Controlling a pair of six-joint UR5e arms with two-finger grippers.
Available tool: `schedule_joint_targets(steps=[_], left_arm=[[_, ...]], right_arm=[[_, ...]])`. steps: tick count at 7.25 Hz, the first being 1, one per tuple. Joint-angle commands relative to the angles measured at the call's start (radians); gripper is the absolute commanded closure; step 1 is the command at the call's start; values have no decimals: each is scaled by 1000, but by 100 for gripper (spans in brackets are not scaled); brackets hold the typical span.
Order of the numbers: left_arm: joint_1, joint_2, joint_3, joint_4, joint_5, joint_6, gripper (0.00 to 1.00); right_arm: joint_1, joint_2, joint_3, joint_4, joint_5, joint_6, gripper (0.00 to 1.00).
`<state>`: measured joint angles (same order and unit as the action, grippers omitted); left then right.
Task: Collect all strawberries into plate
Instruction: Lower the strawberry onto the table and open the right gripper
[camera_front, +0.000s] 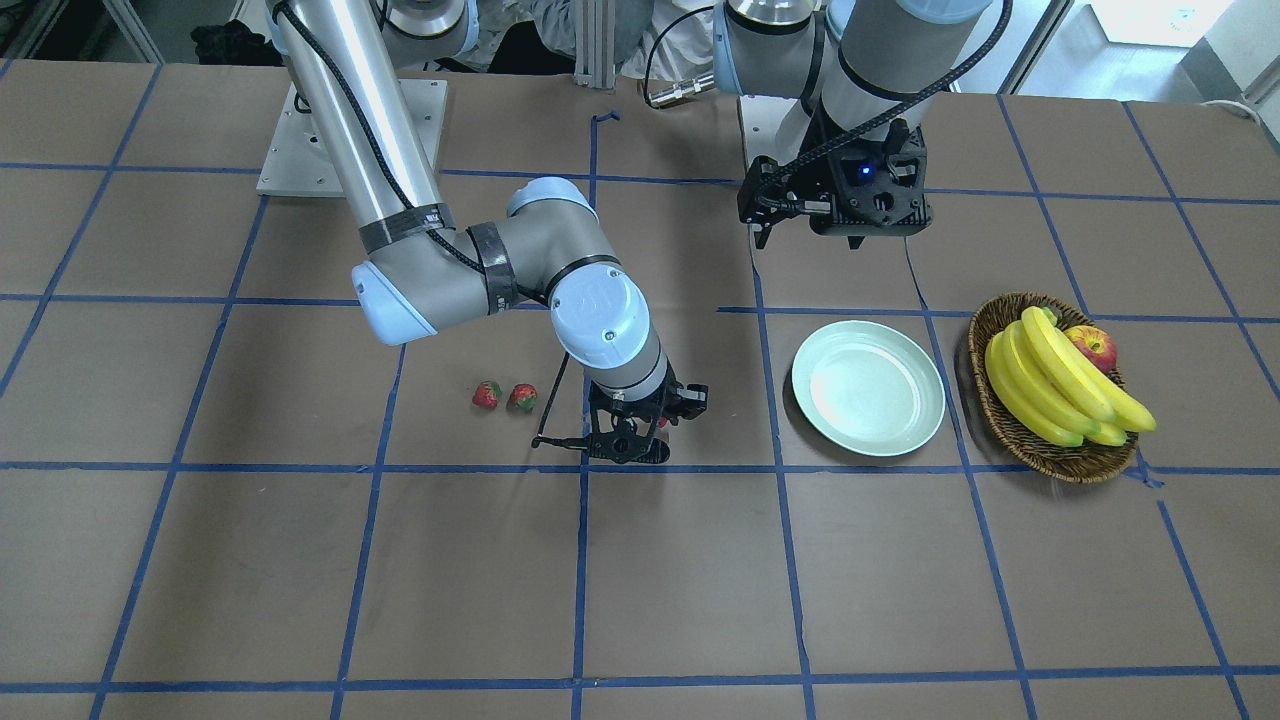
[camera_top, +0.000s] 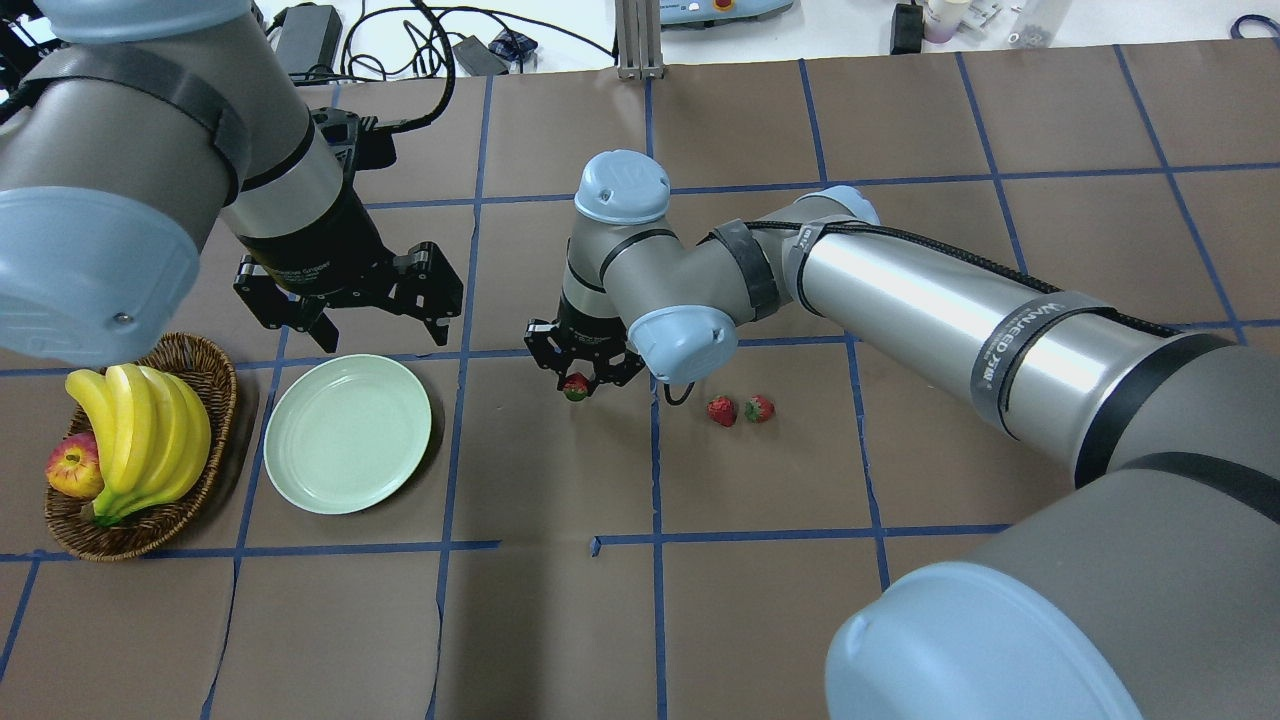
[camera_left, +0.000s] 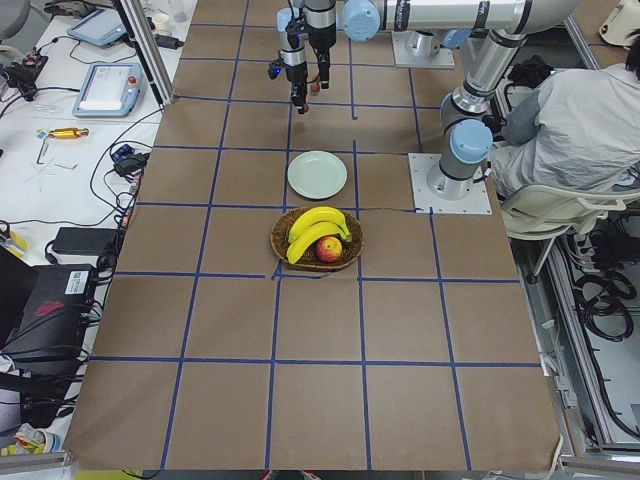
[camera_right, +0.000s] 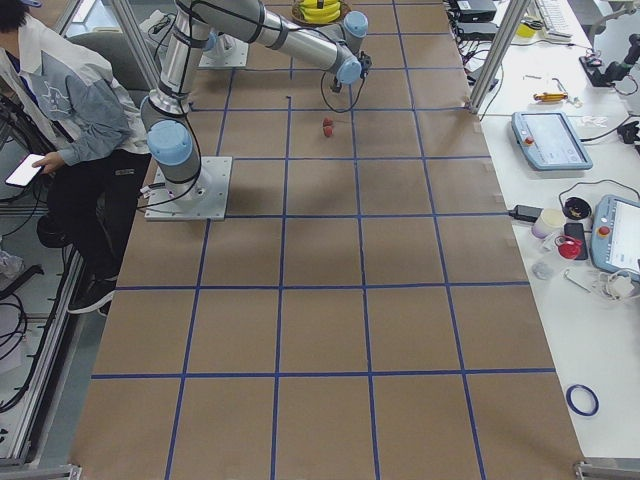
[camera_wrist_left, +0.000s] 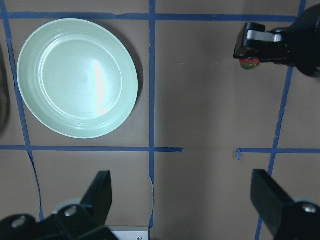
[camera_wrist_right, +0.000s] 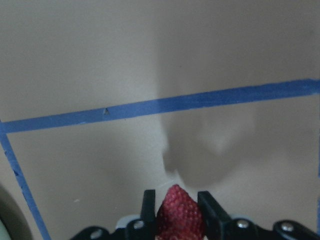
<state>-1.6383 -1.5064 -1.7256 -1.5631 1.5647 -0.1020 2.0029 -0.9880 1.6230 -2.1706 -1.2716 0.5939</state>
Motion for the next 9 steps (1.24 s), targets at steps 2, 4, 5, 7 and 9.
schedule_joint_targets(steps=[2,4,5,7,9], left_arm=[[0,0,-3,0,0,-4,0],[0,0,-5,0,0,-4,0],[0,0,-5,0,0,-4,0],[0,0,-6,-2,0,-4,0],[0,-1,-9,-5,2,-4,0]], right_arm=[[-1,0,8,0,-2,-3,3],[-1,-23,6,3,-8,-6,0],[-4,-53,-3,12,-34,-5,0],[-30,-133,6,126,-197,-98,0],[-151,-179,12,245,-255,-174,0]])
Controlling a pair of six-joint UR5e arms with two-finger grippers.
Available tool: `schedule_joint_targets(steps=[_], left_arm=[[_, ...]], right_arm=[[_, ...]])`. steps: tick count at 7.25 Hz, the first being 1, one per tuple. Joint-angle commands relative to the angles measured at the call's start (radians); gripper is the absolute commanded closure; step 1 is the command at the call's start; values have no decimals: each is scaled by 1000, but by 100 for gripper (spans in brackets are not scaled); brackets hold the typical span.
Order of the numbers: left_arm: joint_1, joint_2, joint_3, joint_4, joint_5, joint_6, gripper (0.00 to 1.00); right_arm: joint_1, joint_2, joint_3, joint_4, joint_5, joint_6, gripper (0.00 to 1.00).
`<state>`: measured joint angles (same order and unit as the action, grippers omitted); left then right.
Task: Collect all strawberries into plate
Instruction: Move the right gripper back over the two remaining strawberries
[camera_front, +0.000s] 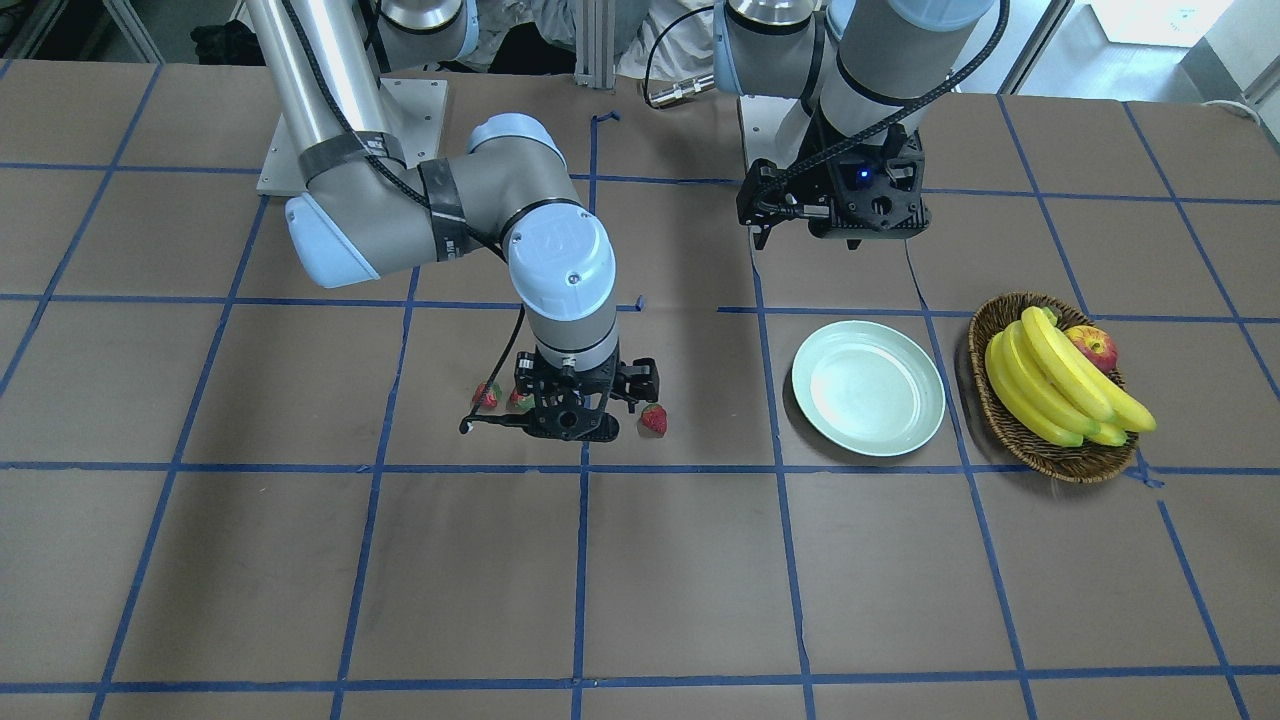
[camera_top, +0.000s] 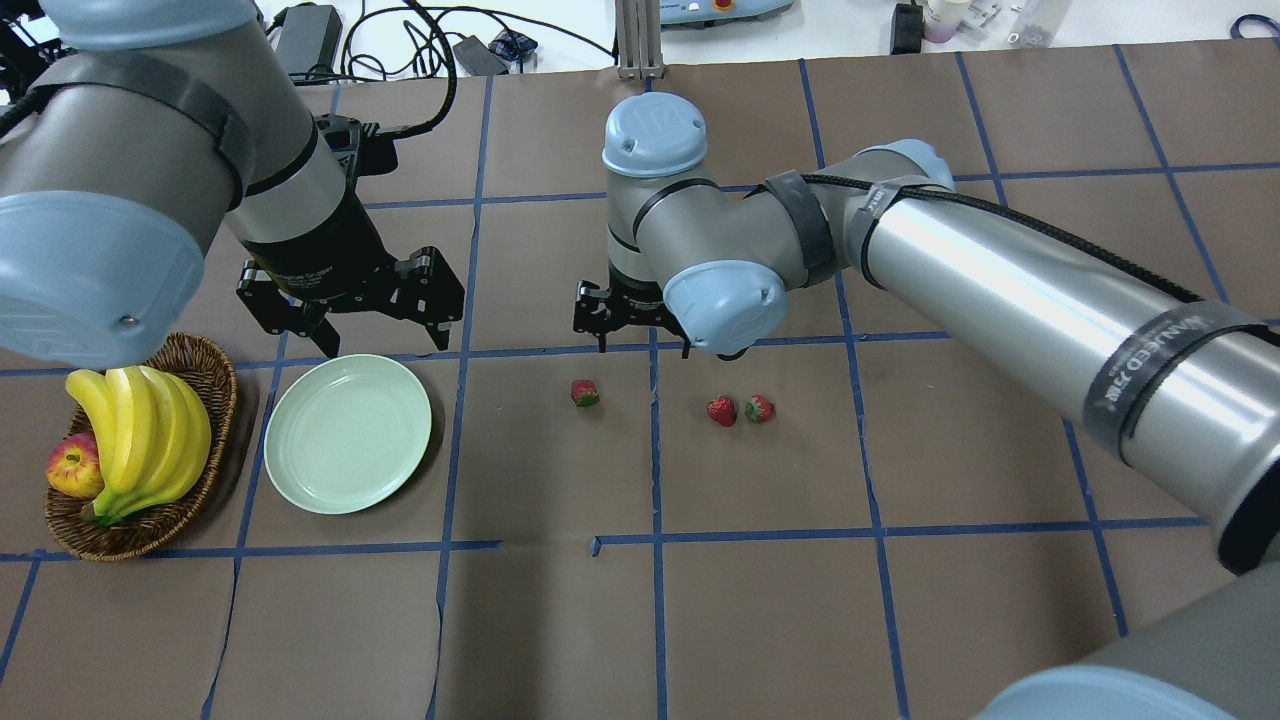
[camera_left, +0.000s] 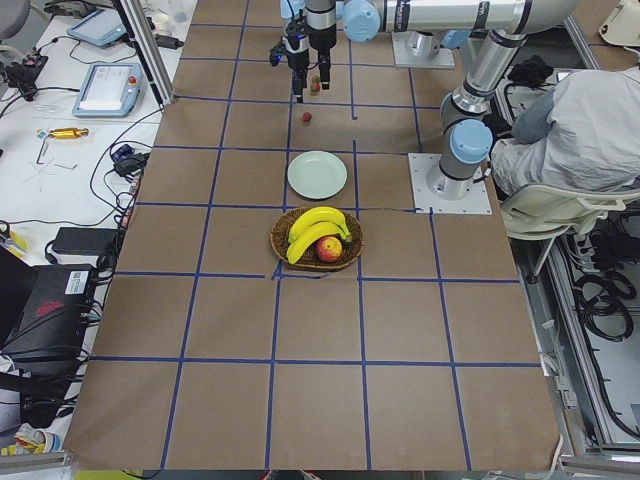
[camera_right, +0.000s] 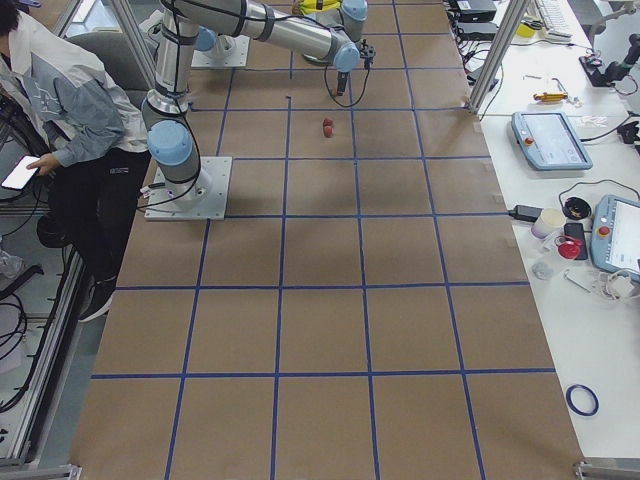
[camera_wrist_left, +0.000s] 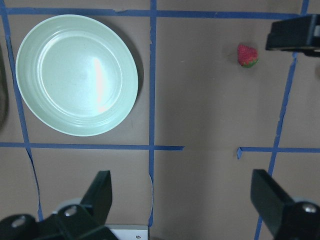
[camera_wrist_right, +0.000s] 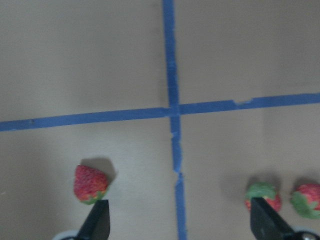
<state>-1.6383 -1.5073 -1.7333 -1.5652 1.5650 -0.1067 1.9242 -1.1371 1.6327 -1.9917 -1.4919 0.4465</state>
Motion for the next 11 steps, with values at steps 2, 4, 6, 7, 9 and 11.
schedule_joint_targets(steps=[2,4,6,7,9,11], left_arm=[[0,-4,-3,-3,1,-2,0],[0,-4,-3,-3,1,-2,0],[0,-5,-3,-3,1,-2,0],[0,-7,-3,-3,-2,-2,0],[0,-7,-5,-4,-6,-2,0],[0,-8,-5,-4,-8,-2,0]], right_arm=[[-195,-56,6,219,-24,38,0],[-217,-55,39,232,-13,391,0],[-234,-46,65,215,74,482,0],[-234,-47,105,206,53,609,0],[-234,-47,214,9,55,633,0],[-229,-58,278,-78,55,667,0]])
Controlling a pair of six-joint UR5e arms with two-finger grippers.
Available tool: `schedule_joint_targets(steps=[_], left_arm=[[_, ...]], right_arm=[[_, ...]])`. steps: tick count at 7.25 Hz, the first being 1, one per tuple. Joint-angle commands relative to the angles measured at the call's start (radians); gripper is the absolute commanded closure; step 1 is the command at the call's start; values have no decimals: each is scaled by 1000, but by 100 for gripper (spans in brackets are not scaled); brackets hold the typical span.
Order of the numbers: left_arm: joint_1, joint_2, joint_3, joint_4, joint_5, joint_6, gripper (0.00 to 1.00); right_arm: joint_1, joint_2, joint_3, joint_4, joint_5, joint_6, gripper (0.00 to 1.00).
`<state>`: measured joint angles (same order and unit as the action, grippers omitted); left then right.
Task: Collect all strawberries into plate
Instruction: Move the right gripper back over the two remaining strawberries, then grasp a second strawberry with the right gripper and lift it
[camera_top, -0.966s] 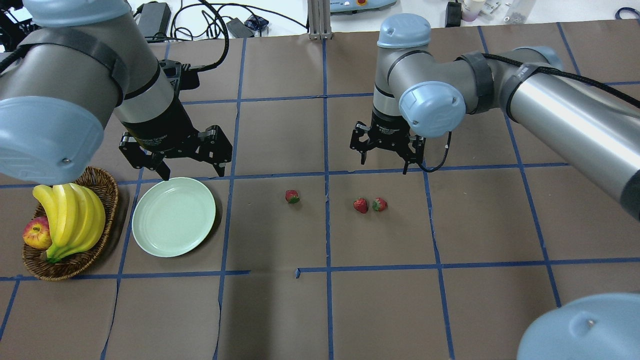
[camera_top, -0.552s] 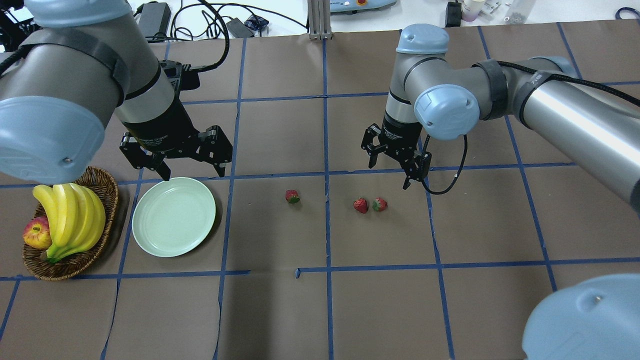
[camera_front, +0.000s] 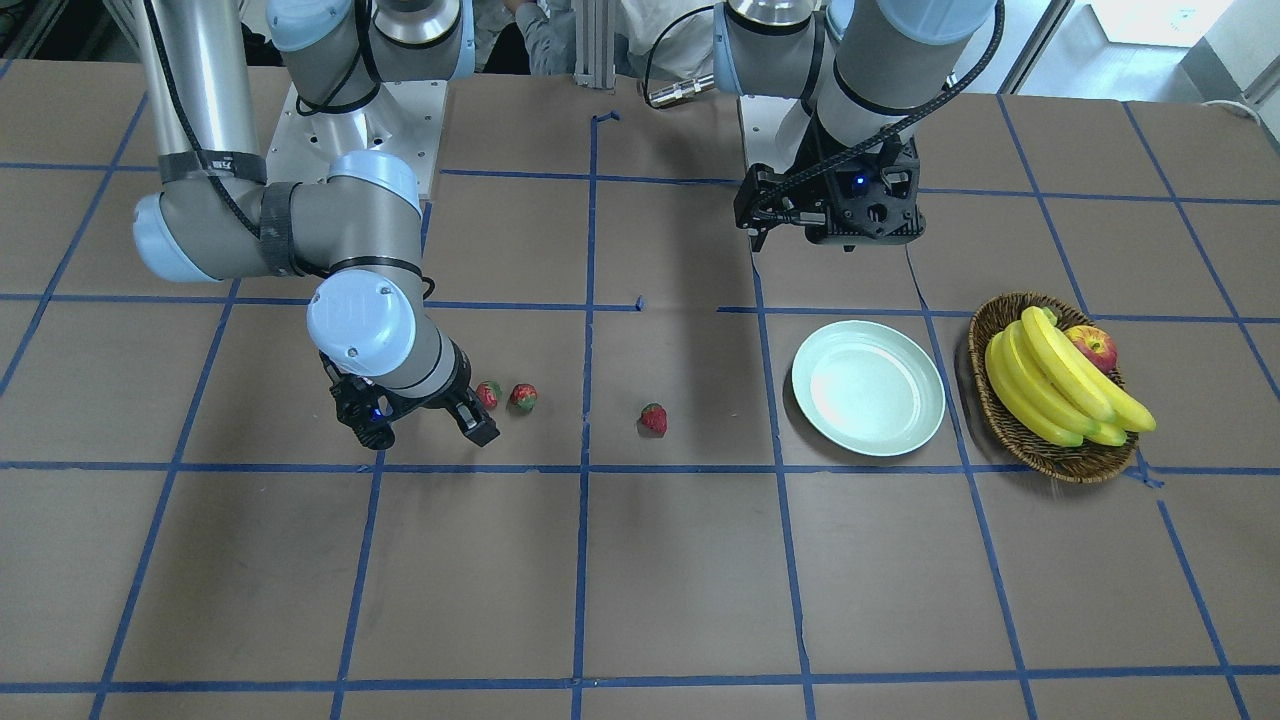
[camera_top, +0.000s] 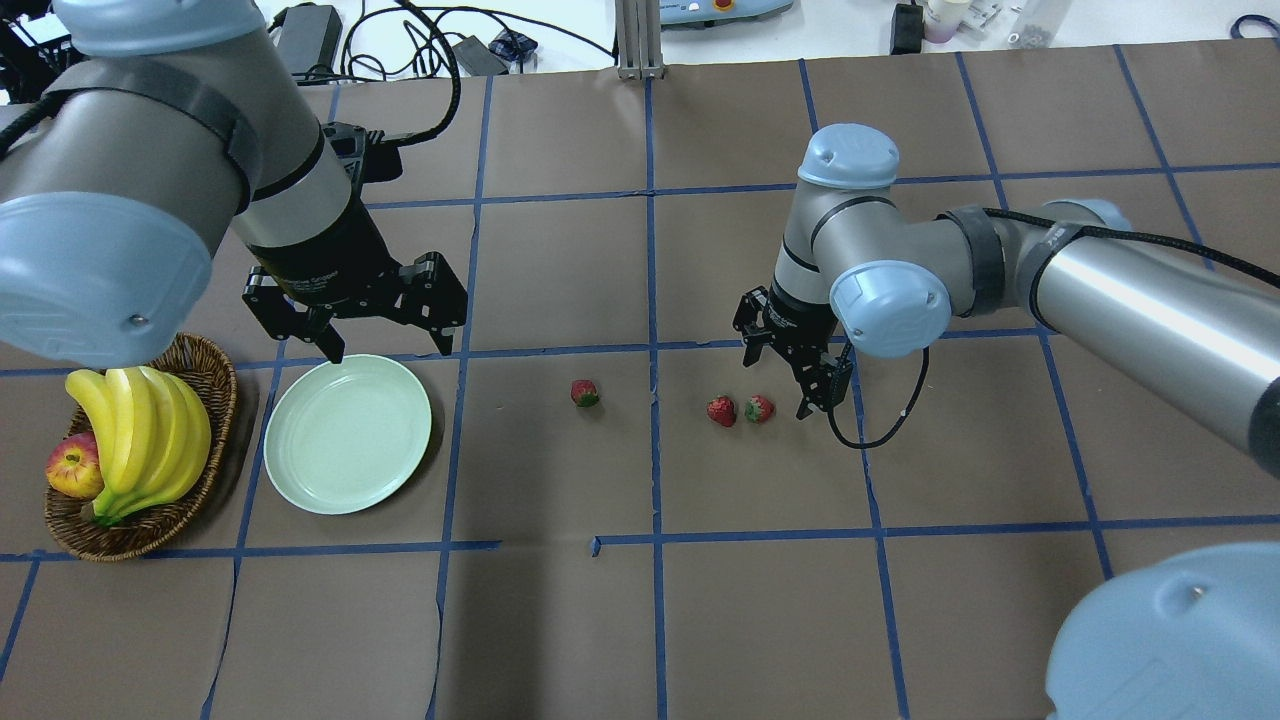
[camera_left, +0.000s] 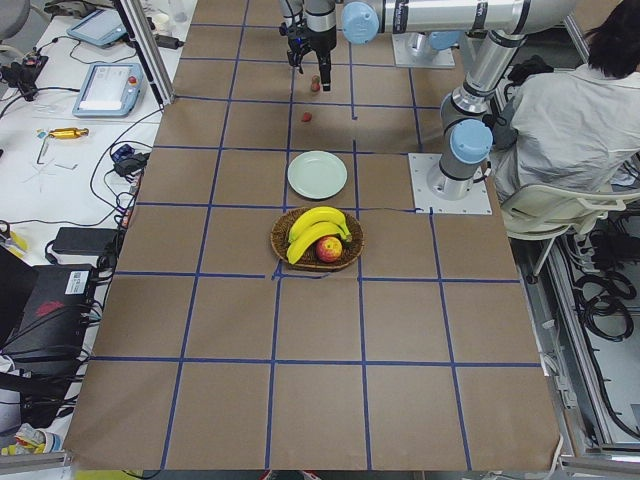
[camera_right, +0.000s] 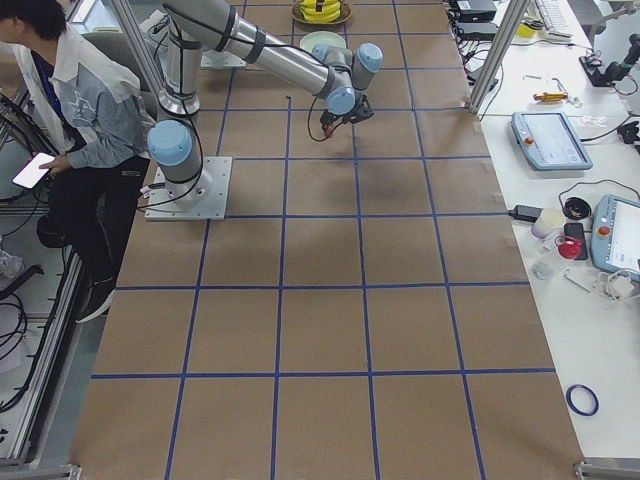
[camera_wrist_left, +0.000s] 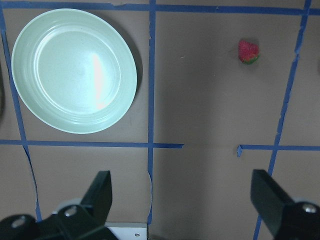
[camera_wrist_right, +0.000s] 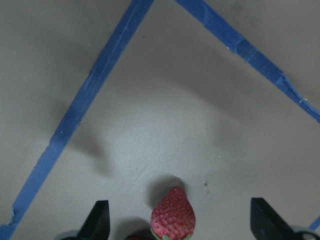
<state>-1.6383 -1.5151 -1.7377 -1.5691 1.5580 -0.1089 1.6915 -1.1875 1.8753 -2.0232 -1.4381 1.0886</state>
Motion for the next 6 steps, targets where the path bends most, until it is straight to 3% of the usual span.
schedule_joint_targets(steps=[1,5,6], left_arm=[[0,-1,0,-3,-1,0,0],[-2,1,-22,3,1,-2,0],[-2,1,-22,4,2,-2,0]], right_arm=[[10,-7,32,-48,4,68,0],[13,2,39,-48,11,100,0],[13,2,39,-49,19,111,15]])
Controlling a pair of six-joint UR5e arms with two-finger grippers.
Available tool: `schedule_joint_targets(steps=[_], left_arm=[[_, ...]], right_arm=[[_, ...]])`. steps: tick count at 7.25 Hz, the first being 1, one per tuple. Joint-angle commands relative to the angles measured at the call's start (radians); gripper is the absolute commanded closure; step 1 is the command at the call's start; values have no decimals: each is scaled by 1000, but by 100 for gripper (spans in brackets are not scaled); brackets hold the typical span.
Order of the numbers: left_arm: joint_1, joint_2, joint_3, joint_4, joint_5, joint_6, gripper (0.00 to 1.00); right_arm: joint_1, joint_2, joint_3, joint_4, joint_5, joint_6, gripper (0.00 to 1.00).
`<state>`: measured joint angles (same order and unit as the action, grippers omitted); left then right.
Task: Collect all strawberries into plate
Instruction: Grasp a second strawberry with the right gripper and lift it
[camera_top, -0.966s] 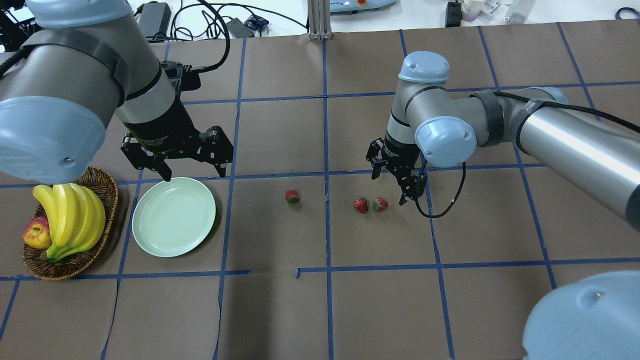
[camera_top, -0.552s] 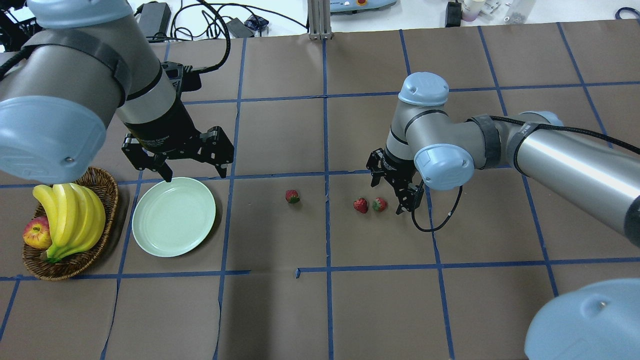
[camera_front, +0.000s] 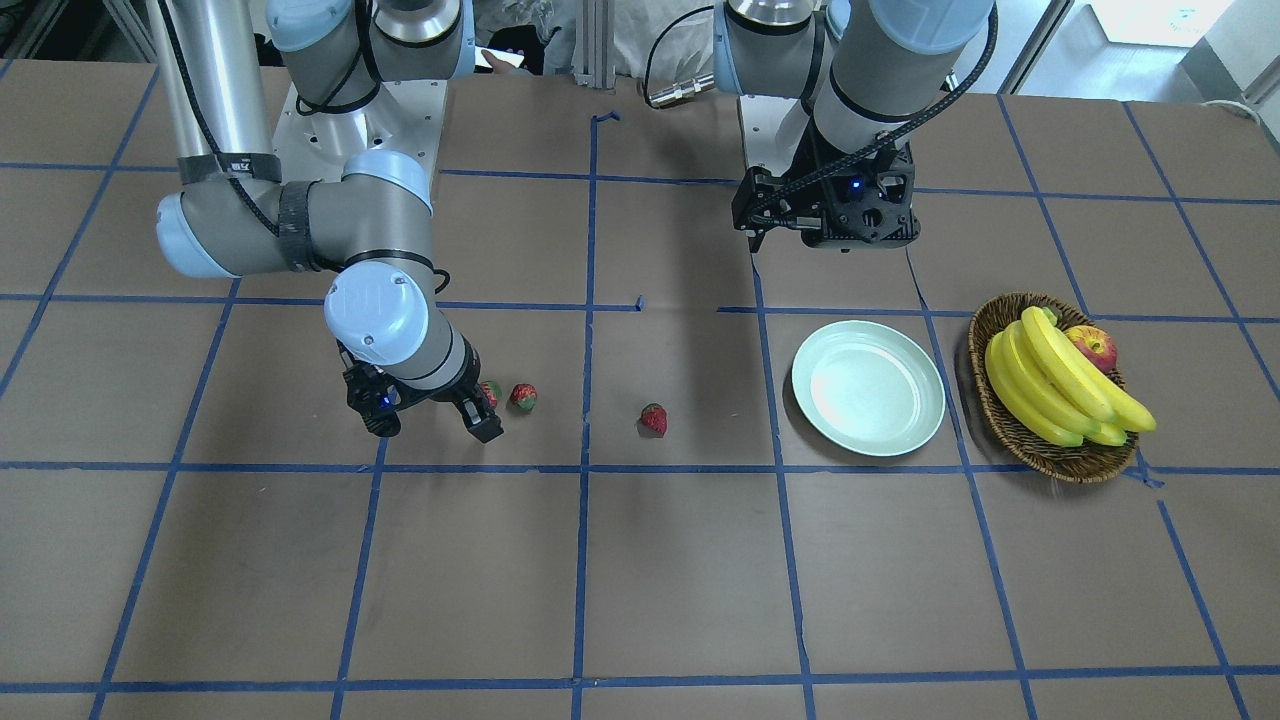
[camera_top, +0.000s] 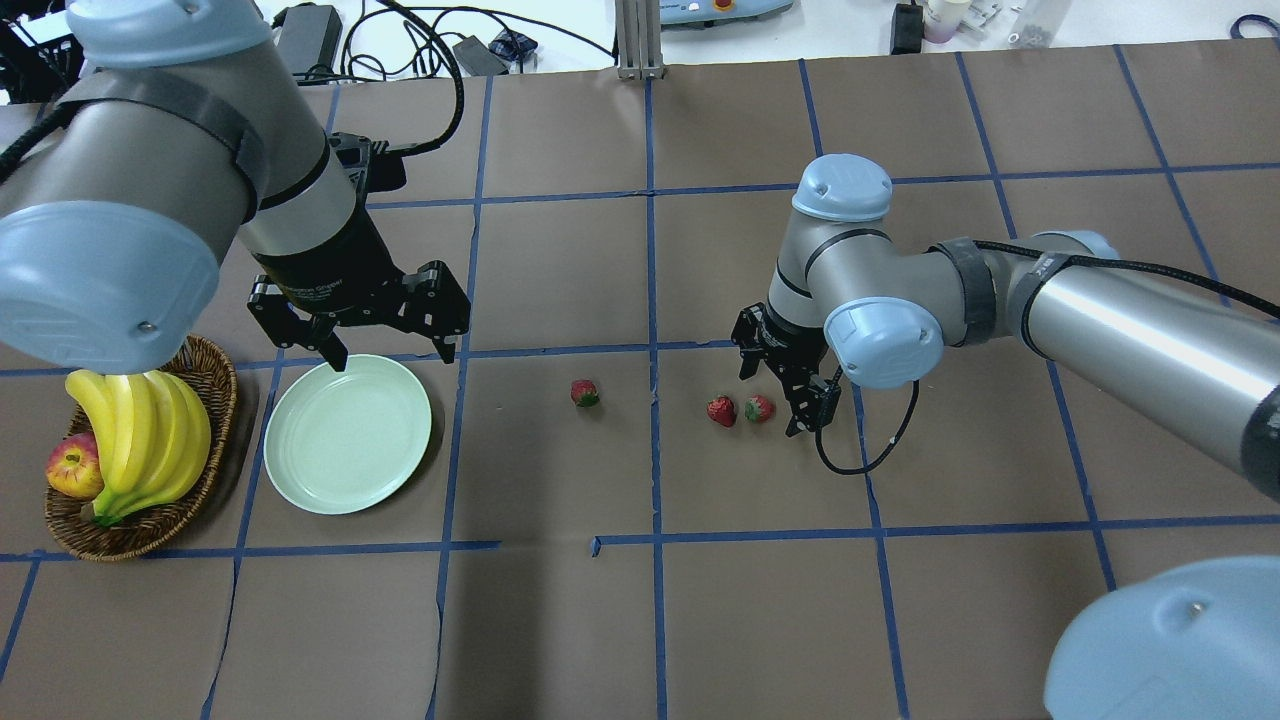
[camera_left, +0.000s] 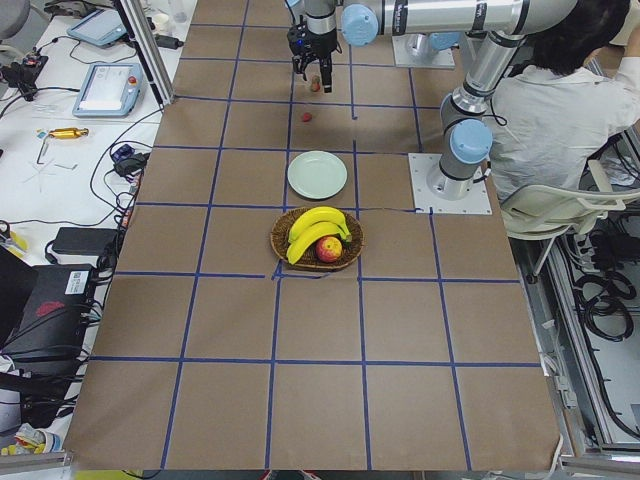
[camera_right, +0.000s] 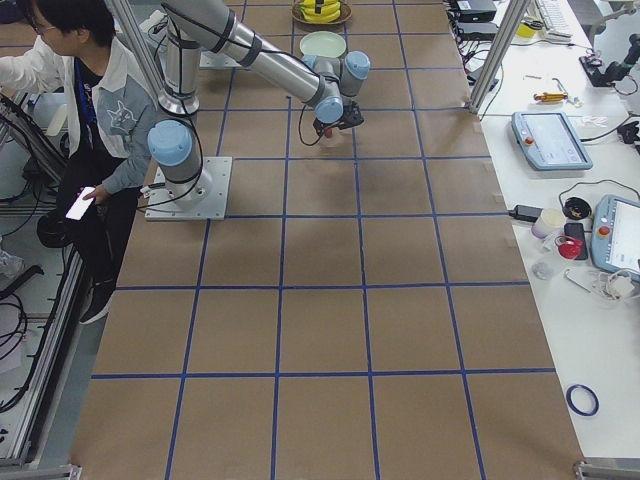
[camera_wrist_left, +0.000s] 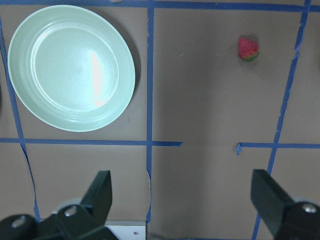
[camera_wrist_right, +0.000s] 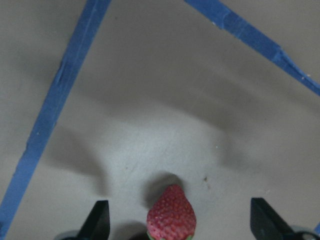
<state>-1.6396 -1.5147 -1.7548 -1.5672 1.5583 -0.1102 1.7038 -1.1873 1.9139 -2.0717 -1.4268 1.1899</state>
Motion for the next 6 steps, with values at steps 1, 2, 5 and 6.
schedule_joint_targets(steps=[1,2,5,6], left_arm=[[0,2,-5,3,2,1,0],[0,1,-5,3,2,1,0],[0,2,-5,1,3,1,0],[0,2,-5,1,3,1,0]], right_arm=[[2,0,0,-1,6,11,15],[2,2,0,1,6,11,48],[0,-5,-3,-1,2,36,100],[0,-9,-16,-2,-10,34,100]])
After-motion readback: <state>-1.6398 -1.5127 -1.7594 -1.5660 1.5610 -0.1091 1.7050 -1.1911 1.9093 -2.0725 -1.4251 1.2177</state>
